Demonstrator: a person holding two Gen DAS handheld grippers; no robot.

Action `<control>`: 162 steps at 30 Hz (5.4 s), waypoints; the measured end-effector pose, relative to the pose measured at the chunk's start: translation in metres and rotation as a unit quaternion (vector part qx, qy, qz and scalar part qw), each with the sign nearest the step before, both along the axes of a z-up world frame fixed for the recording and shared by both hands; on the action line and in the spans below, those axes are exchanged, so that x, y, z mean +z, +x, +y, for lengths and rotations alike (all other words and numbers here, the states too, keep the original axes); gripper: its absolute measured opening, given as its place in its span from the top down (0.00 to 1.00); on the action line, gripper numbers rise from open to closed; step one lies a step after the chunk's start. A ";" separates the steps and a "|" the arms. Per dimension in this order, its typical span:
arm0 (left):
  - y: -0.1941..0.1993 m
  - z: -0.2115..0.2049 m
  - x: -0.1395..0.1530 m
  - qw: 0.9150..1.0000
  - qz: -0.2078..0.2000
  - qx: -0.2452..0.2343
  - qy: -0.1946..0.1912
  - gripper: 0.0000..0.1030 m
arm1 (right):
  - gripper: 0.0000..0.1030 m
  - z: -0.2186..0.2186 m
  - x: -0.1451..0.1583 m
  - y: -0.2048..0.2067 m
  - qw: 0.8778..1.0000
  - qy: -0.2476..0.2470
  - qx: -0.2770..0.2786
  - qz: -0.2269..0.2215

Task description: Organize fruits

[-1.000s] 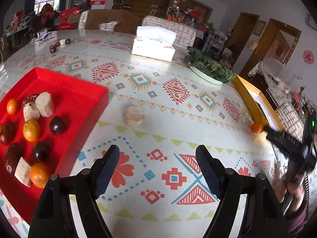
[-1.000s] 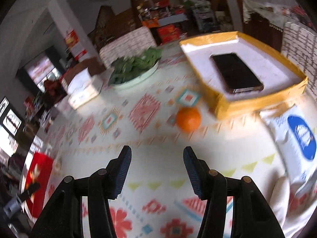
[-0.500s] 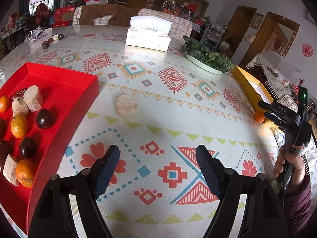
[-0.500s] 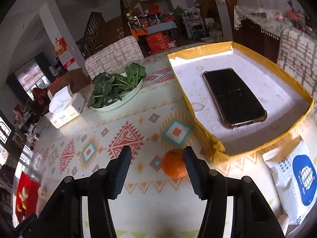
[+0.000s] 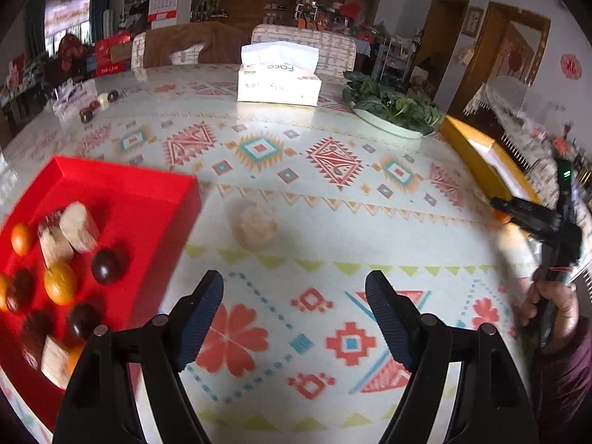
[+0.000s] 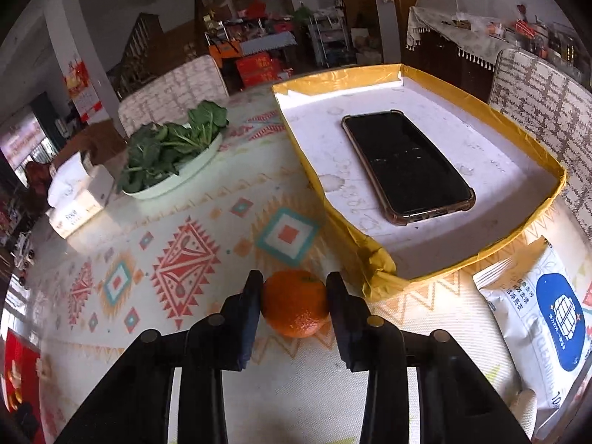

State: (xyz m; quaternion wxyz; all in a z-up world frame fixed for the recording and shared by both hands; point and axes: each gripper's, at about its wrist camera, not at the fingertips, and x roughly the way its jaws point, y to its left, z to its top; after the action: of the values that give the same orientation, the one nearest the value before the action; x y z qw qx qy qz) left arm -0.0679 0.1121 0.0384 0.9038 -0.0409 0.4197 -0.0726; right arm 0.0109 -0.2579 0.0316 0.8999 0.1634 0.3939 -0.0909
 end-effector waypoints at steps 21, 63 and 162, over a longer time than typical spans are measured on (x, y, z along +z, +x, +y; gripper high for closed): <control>0.066 -0.015 -0.025 0.993 0.040 -0.011 0.110 0.71 | 0.62 0.050 0.007 -0.010 0.994 0.003 0.104 -0.032; -0.051 0.139 0.018 0.988 -0.018 0.151 0.038 0.72 | 0.62 0.319 0.041 -0.056 0.932 0.005 0.361 -0.026; -0.112 0.074 0.042 0.960 -0.114 0.220 0.133 0.16 | 0.36 0.286 0.010 -0.110 0.940 0.018 0.340 -0.018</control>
State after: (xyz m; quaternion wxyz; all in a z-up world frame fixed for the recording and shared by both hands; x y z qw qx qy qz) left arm -0.1799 0.1862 0.0803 0.9368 -0.0030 0.3001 0.1800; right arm -0.0993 0.0280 0.0411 0.8810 0.0375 0.4112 0.2309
